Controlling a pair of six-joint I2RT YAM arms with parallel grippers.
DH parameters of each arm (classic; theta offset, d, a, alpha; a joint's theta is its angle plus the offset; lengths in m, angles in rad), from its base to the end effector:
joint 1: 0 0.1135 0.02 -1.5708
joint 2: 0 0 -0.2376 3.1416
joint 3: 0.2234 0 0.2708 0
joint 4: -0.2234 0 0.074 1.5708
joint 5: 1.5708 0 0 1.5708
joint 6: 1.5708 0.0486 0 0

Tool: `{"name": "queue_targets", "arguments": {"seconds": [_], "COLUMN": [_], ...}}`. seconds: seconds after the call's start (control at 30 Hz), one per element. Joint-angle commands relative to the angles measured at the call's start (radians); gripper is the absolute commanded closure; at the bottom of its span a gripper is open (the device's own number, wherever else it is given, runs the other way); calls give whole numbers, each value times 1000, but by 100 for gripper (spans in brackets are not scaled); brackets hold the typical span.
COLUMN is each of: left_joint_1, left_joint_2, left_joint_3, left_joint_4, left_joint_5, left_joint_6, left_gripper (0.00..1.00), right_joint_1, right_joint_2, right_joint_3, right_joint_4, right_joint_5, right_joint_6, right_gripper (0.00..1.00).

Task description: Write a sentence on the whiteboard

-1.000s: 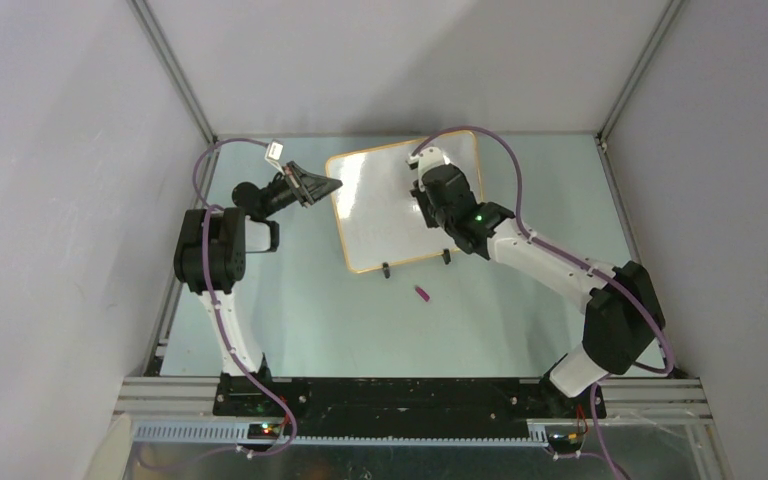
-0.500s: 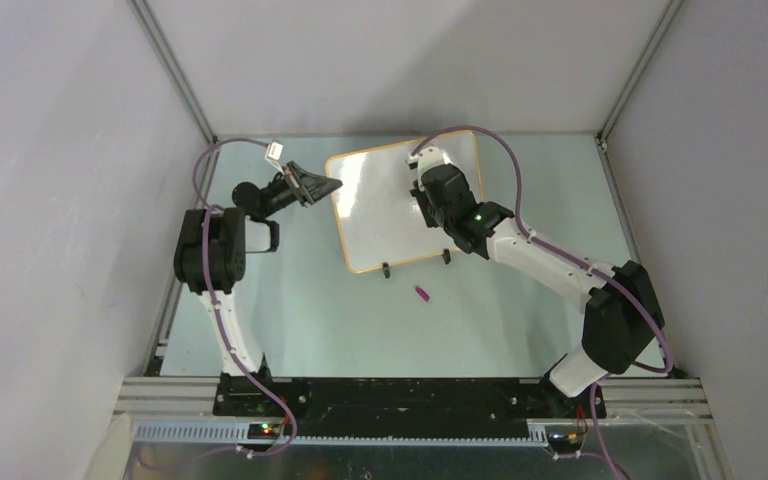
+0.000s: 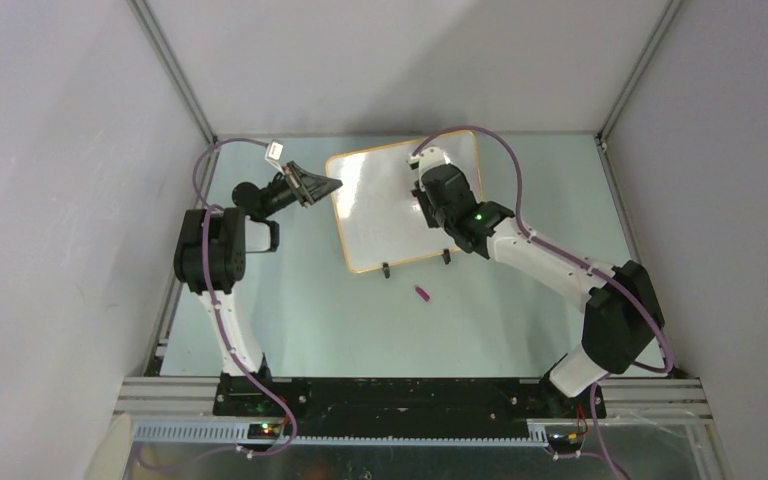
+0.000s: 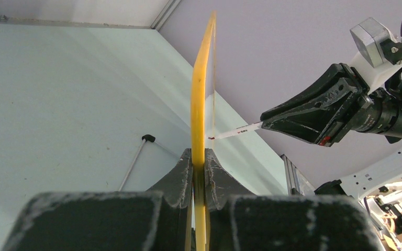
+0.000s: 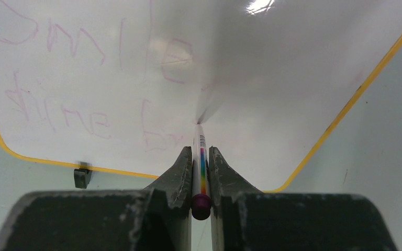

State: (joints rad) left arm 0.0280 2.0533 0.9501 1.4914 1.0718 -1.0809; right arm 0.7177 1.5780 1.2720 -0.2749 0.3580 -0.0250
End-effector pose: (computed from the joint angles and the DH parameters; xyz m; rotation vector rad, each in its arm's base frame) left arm 0.3939 -0.0317 0.1521 0.2644 1.5426 -1.4793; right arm 0.3061 0.2446 0.2632 -0.5711 2.0320 0.0274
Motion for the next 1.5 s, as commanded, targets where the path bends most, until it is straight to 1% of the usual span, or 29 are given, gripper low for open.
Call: {"name": "queue_targets", "arguments": {"seconds": [0.0,0.27,0.53,0.77,1.07,1.47], "left_joint_1": [-11,-11,-11,-12,-13,-11], "left_joint_2": [-29,-29,-28,-29,-29,-27], "left_joint_3": [-12,-12,-12,-14,-12,-10], "left_joint_4": [39,39,38,38,38,39], "left_joint_5": [8,8,8,8,8,8], "left_joint_6": [47,48,49,49,49,47], "left_gripper": [100,100,100,100,100,100], "right_joint_1": [-26,0,47,43,15,10], "right_joint_2": [-20,-27,-99,-83,-59,-25], "right_joint_3": [17,17,-2,-32,-33,-33], "right_joint_4": [-1,19,8,0,2,30], "right_joint_5": [23,-6,3,19,16,4], "right_joint_6": [13,-2,2,17,20,18], "right_gripper": [100,100,100,100,100,100]}}
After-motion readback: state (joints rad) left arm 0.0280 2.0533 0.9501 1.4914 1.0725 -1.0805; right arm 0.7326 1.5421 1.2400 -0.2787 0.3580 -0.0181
